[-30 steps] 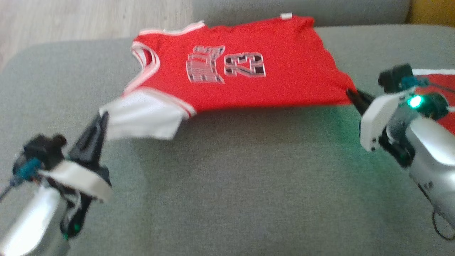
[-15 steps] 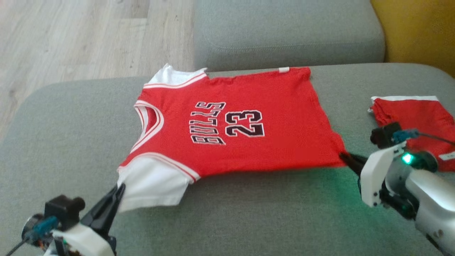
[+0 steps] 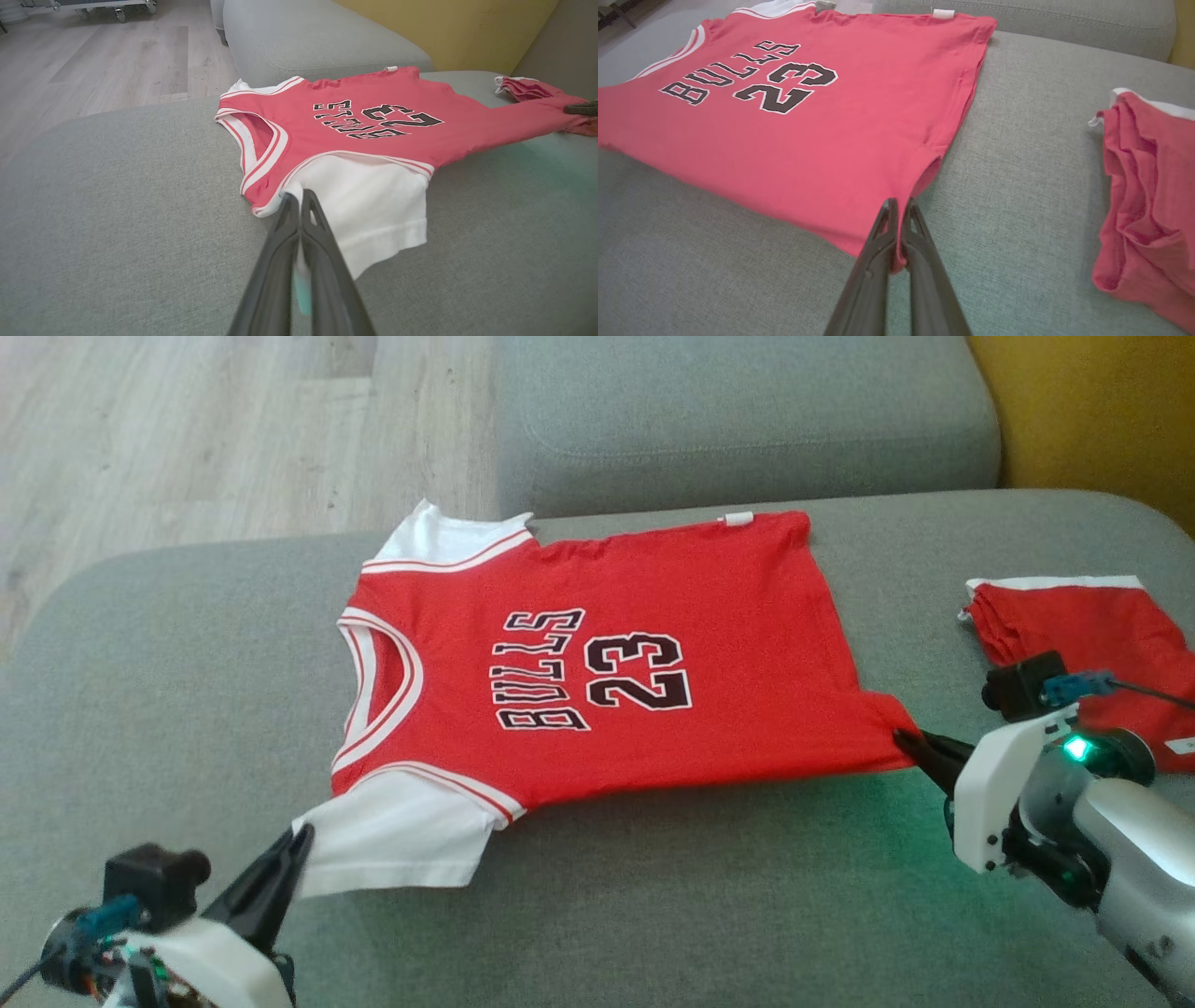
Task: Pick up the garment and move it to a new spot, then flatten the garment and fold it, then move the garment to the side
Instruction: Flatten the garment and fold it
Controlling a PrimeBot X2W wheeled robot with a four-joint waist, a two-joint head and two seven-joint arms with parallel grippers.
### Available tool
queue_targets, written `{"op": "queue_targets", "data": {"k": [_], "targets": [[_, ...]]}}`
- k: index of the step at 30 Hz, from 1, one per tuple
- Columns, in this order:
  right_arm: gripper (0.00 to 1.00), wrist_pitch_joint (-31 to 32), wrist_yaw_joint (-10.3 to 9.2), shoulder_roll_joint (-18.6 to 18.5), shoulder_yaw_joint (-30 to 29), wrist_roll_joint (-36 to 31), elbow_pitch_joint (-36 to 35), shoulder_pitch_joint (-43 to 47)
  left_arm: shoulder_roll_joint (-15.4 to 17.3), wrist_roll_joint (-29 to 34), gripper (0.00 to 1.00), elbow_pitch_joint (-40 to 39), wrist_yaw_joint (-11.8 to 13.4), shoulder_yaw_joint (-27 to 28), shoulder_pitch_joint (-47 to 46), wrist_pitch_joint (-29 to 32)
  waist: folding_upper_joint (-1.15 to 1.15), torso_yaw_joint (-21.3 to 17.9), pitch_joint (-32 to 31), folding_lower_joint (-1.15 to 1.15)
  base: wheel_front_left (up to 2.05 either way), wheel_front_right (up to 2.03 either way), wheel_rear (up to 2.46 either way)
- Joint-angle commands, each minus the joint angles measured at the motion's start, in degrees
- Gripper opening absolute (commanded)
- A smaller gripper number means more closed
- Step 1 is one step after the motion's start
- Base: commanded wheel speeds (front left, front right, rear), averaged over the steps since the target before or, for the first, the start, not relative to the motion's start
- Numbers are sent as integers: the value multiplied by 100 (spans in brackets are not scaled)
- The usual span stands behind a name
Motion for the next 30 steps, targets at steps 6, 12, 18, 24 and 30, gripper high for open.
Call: {"op": "queue_targets", "data": {"k": [6, 12, 18, 24, 30], "targets": [[0, 68, -4, 112, -262, 4, 73, -290, 201, -91, 0, 64, -50, 292, -807, 304, -1, -75, 255, 0, 0, 0, 0], [0, 166, -4, 269, -346, -56, 232, -510, 197, -36, 0, 383, -202, 172, -1366, 706, -1, -68, 490, 0, 0, 0, 0], [0, 326, -4, 428, -405, -61, 453, -822, 122, -6, 0, 808, -405, 33, -2063, 1188, -1, -37, 704, 0, 0, 0, 0], [0, 536, -4, 588, -418, -82, 756, -1216, -3, 123, 0, 1357, -616, -117, -2805, 1533, -1, -22, 992, 0, 0, 0, 0], [0, 653, -4, 703, -406, -132, 1009, -1566, -151, 466, 0, 1894, -784, -334, -3491, 1579, -1, -8, 1256, 0, 0, 0, 0]]}}
